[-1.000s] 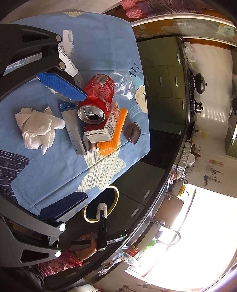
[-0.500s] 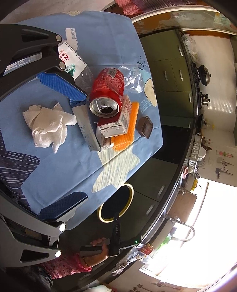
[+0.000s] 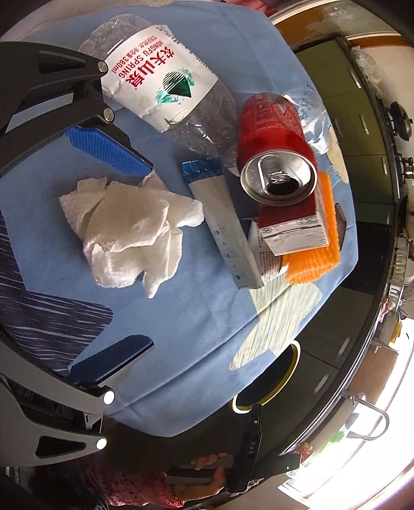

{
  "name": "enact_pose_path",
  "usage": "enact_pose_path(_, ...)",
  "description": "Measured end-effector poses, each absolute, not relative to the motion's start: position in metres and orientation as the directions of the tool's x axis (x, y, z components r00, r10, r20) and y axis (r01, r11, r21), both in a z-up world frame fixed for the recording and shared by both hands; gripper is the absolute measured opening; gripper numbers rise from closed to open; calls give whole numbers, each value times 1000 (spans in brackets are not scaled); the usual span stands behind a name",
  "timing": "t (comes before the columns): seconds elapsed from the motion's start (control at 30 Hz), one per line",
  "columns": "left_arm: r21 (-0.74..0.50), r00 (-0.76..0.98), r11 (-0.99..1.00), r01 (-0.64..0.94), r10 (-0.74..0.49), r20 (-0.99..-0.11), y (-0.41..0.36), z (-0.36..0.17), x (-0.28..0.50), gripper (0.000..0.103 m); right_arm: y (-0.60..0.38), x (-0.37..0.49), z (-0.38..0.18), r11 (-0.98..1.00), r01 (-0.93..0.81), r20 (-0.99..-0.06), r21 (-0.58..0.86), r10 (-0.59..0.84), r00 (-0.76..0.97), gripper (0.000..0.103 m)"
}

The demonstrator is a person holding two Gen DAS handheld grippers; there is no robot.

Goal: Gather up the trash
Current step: 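Grasp the crumpled white tissue with the left gripper and lift it, then carry the tissue over the bin and open the left gripper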

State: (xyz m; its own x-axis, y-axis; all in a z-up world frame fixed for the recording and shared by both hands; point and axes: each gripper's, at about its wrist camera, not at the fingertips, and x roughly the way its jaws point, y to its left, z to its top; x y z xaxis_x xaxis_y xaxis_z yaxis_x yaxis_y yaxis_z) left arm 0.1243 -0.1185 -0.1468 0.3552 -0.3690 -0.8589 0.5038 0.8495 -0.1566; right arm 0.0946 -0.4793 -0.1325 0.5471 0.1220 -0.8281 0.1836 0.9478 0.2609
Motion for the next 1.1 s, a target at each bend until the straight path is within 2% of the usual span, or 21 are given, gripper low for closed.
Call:
enact_pose_path(0.17, -147, 335, 853, 501, -348, -876, -121, -161, 127, 97, -471, 100, -138, 950, 160, -831, 268, 144, 538, 52)
enact_pose_path(0.23, -143, 336, 859, 491, -338, -879, -121, -164, 128, 89, -469, 101, -139, 951, 152, -832, 269, 151, 534, 52)
enact_pose_path(0.3, -142, 335, 870, 472, -326, -884, -120, -168, 131, 75, -467, 102, -141, 951, 145, -833, 273, 158, 531, 52)
enact_pose_path(0.43, -122, 346, 884, 451, -299, -889, -118, -170, 132, 61, -466, 101, -142, 950, 138, -830, 279, 167, 532, 52)
enact_pose_path(0.47, -118, 349, 886, 448, -295, -889, -118, -170, 132, 54, -466, 101, -142, 950, 137, -829, 280, 168, 533, 52)
enact_pose_path(0.5, -120, 351, 887, 446, -297, -888, -117, -169, 132, 42, -465, 101, -141, 950, 135, -828, 282, 169, 535, 52)
enact_pose_path(0.6, -143, 347, 880, 452, -321, -881, -117, -164, 129, 22, -465, 99, -140, 949, 130, -822, 288, 175, 541, 52)
enact_pose_path(0.83, -115, 374, 816, 567, -379, -846, -148, -127, 112, 19, -471, 91, -136, 947, 128, -808, 295, 176, 562, 52)
enact_pose_path(1.1, -138, 342, 680, 720, -521, -782, -236, -74, 124, 19, -508, 65, -131, 929, 205, -785, 309, 127, 606, 52)
